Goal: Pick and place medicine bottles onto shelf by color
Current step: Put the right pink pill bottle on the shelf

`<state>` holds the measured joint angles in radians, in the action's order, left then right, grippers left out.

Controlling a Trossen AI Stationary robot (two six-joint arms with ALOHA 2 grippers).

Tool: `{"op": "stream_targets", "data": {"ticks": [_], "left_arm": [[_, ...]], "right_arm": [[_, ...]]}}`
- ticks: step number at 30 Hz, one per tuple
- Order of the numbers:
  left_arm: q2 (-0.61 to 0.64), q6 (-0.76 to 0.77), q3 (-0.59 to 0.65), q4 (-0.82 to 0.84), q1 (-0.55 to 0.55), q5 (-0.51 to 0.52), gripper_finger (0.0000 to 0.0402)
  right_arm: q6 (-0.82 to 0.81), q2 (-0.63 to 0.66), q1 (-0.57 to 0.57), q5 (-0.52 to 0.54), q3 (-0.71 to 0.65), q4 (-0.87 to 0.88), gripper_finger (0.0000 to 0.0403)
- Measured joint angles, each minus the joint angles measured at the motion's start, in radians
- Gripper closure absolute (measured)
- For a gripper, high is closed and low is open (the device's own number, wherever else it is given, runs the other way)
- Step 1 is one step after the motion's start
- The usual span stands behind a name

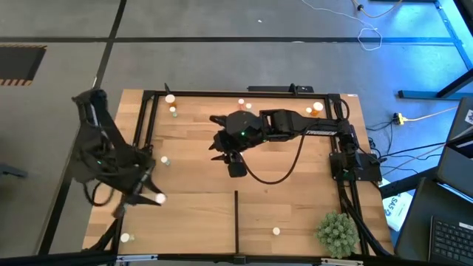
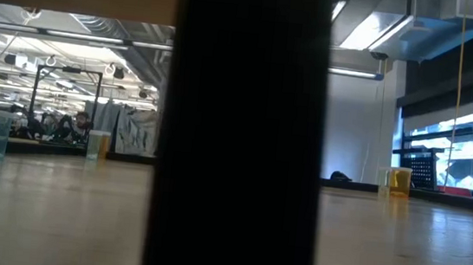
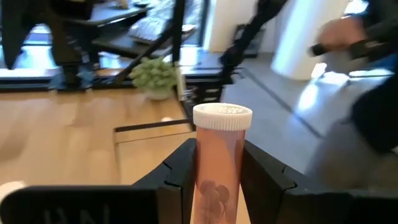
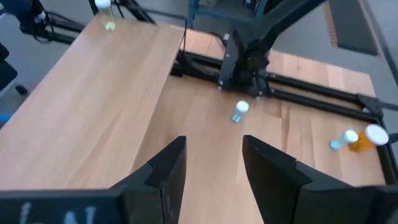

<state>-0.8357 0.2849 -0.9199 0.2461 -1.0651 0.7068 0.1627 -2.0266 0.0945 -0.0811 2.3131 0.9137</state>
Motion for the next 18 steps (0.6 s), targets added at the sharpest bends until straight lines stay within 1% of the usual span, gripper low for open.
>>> {"op": "stream_targets", "data": {"ticks": [2,8,11,15,18], "left_arm": [[-0.036,0.001,0.0,-0.013,0.03,-0.003,0.0305],[-0.127,0.002,0.0,-0.08,0.106,-0.053,0.0305],[-0.158,0.028,0.001,-0.116,0.146,-0.063,0.0305],[-0.188,0.05,0.001,-0.183,0.173,-0.074,0.0305],[-0.235,0.047,0.001,-0.235,0.195,-0.075,0.0305]], "right_arm": [[0.001,0.005,0.0,0.0,0.0,0.016,0.0243],[0.002,0.038,0.0,-0.003,-0.001,0.041,0.0243],[0.001,0.058,0.0,-0.003,-0.001,0.058,0.0243],[0.0,0.079,0.0,-0.01,-0.001,0.083,0.0243],[0.0,0.094,0.0,-0.013,0.0,0.111,0.0243]]}}
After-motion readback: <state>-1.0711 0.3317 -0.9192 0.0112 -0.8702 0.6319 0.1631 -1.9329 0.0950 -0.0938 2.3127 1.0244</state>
